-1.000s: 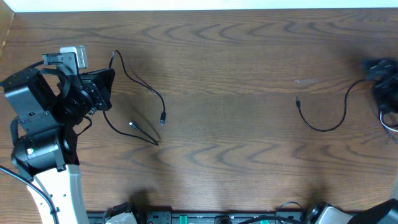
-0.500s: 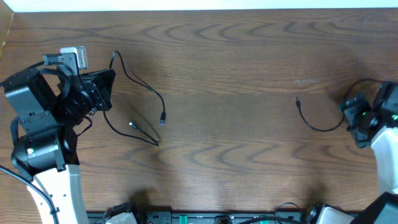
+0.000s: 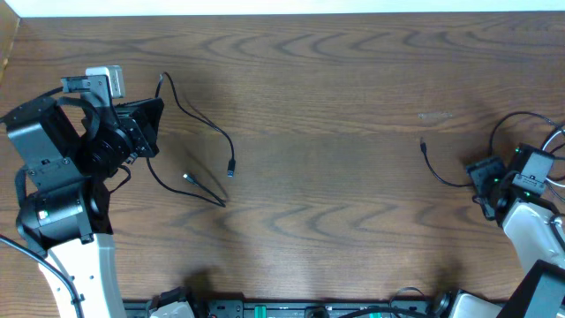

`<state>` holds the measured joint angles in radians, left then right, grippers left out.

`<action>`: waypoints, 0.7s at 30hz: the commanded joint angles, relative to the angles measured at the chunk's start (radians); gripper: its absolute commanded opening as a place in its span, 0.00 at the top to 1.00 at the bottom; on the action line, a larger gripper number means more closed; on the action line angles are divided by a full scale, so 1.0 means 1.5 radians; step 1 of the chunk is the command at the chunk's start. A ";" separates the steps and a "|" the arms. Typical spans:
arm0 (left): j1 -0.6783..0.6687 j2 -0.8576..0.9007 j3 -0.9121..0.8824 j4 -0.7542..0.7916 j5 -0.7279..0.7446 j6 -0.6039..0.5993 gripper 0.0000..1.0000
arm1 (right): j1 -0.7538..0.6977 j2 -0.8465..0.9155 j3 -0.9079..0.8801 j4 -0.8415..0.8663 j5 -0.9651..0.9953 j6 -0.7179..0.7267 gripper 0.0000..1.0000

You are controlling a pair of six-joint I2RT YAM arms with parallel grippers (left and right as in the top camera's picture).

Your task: Untangle cables

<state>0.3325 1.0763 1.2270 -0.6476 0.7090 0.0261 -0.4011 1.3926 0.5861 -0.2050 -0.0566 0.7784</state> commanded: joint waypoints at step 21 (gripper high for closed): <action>-0.002 -0.003 0.005 -0.002 0.011 0.004 0.92 | 0.051 0.148 -0.005 0.035 0.039 -0.001 0.99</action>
<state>0.3325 1.0763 1.2270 -0.6491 0.7090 0.0261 -0.3290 1.5642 0.6128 -0.1272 -0.0364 0.7776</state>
